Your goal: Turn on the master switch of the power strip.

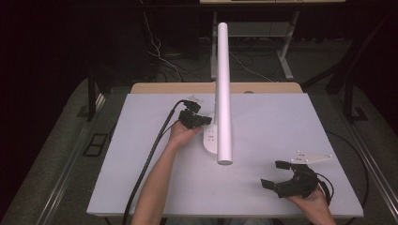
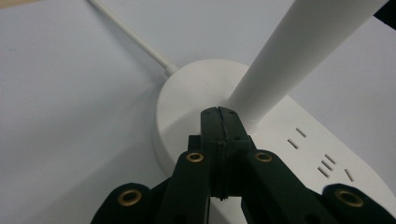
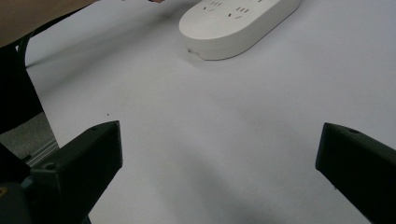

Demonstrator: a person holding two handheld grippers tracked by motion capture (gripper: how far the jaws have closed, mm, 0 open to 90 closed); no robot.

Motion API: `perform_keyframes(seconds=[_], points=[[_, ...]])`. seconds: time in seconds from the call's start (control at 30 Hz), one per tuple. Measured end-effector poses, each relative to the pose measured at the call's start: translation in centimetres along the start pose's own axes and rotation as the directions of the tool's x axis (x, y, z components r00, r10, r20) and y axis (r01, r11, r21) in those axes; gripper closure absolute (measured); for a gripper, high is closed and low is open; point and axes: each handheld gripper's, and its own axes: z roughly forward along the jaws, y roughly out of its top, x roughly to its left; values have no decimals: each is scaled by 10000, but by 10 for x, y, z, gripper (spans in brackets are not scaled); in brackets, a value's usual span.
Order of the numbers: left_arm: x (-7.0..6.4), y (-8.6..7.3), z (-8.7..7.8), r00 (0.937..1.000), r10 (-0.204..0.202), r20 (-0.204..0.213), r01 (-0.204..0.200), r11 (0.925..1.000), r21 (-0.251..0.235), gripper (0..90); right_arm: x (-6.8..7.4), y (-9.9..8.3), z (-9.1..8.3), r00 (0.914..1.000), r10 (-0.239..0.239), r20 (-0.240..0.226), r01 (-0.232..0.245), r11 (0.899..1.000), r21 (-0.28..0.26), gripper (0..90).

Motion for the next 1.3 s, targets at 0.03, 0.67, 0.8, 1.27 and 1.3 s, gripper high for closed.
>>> perform_keyframes(seconds=[0.03, 0.67, 0.8, 1.27, 1.3], points=[[0, 0, 0, 9999, 116, -34, -115, 9999, 68, 900, 0, 0, 0, 10000, -3, 0, 3, 10000, -18, 1], [-2, 7, 4, 9991, -368, -193, 378, 9980, 503, 900, 3, 0, -3, 9997, -197, -124, 196, 9998, -72, 1], [-1, 9, 0, 9985, 416, -353, -370, 9917, 1230, 900, 3, 0, -3, 9997, -202, -113, 201, 9998, -74, 1], [-2, 2, 2, 9988, -330, -367, 347, 9983, 470, 900, 1, 0, -2, 9999, -114, -100, 113, 9999, -118, 1], [-2, 2, 1, 9989, -292, -357, 309, 9984, 481, 900, 1, 0, -3, 9999, -86, -95, 85, 9999, -121, 1]])
